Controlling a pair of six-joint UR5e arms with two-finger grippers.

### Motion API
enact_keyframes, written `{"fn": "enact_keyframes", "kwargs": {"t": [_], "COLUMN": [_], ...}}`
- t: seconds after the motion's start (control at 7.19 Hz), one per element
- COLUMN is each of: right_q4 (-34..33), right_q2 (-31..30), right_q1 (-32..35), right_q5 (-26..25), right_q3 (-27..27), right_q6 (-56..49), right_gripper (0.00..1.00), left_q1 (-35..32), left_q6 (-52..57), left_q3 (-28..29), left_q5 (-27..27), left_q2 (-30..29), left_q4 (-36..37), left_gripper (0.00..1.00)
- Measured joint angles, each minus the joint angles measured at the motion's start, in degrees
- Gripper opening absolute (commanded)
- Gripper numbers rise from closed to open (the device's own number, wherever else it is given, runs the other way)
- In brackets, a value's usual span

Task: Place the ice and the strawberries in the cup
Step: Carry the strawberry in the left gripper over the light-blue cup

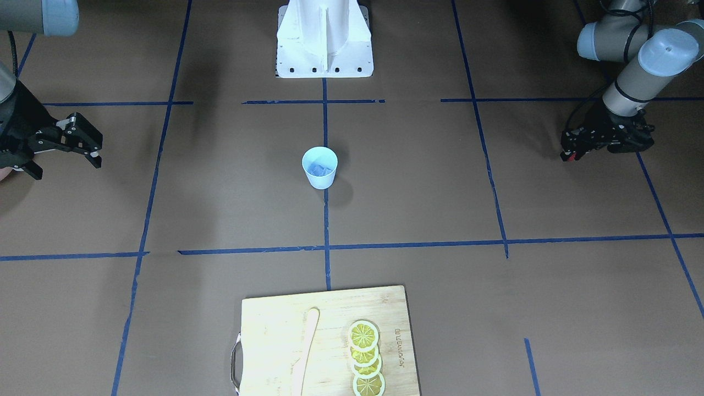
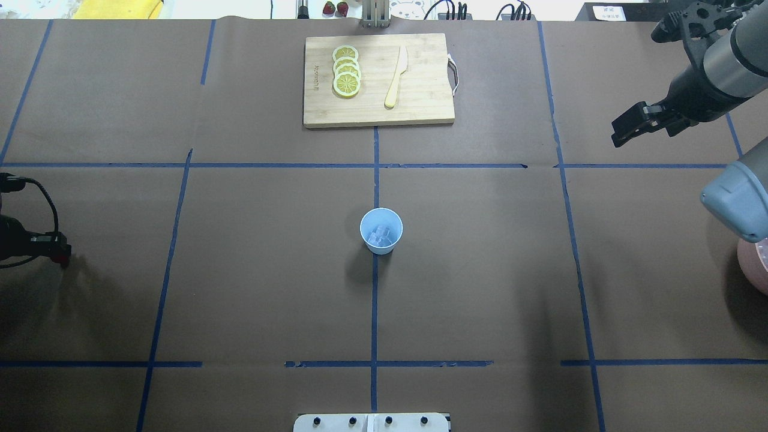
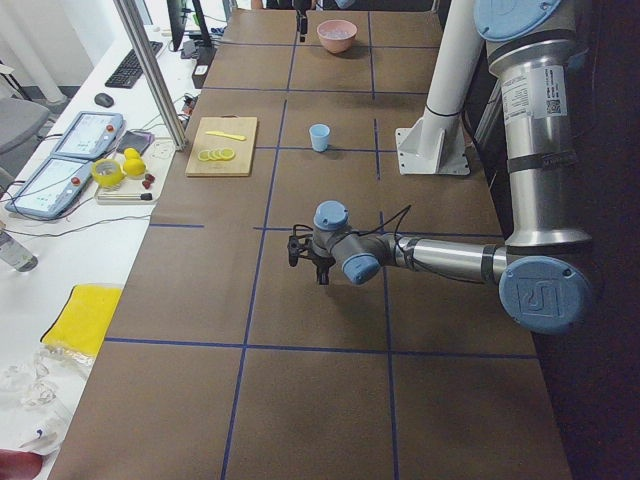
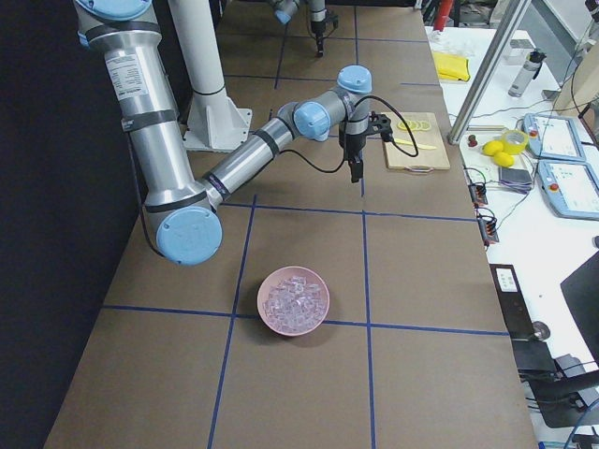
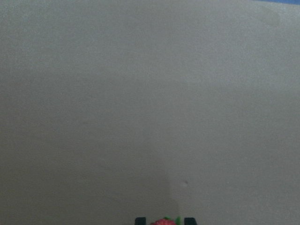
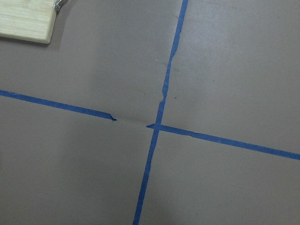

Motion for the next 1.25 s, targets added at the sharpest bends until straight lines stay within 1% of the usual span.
{"fn": "enact_keyframes", "kwargs": {"t": [0.14,0.28,0.42,0.56,0.7,0.84,1.11,1.25], "right_q4": [0.02,0.06,0.08,0.1,0.12,0.09,0.02,0.01], "right_q2": [-0.02,-0.08,-0.58,-1.9,-3.71,-5.49,-8.77,-9.81], "right_q1": [0.0,0.03,0.09,0.6,2.11,4.2,10.08,13.43], "right_q5": [0.02,0.01,-0.02,-0.03,0.02,0.3,2.29,4.39], "right_q3": [0.02,0.03,0.38,1.1,1.67,1.77,0.19,-1.82], "right_q6": [0.0,0.0,-0.04,-0.86,-3.15,-5.85,-13.95,-18.52], "right_gripper": [0.99,0.99,0.99,0.99,0.99,0.99,0.99,0.99], "left_q1": [-1.63,-2.45,-2.75,-2.43,-0.8,2.29,8.58,10.55], "left_q6": [0.99,3.22,5.39,5.62,3.54,-0.11,-7.16,-9.15], "left_q3": [-5.31,-11.32,-16.35,-18.88,-19.12,-17.78,-10.3,-6.13], "left_q5": [-1.55,-2.07,-2.04,-1.39,-0.3,1.1,5.15,6.71], "left_q2": [-0.22,-1.29,-4.75,-10.95,-18.2,-24.73,-37.85,-43.33], "left_q4": [7.48,17.33,27.8,36.82,43.09,46.03,47.49,47.45], "left_gripper": [0.0,0.0,0.0,0.0,0.0,0.0,0.0,0.0]}}
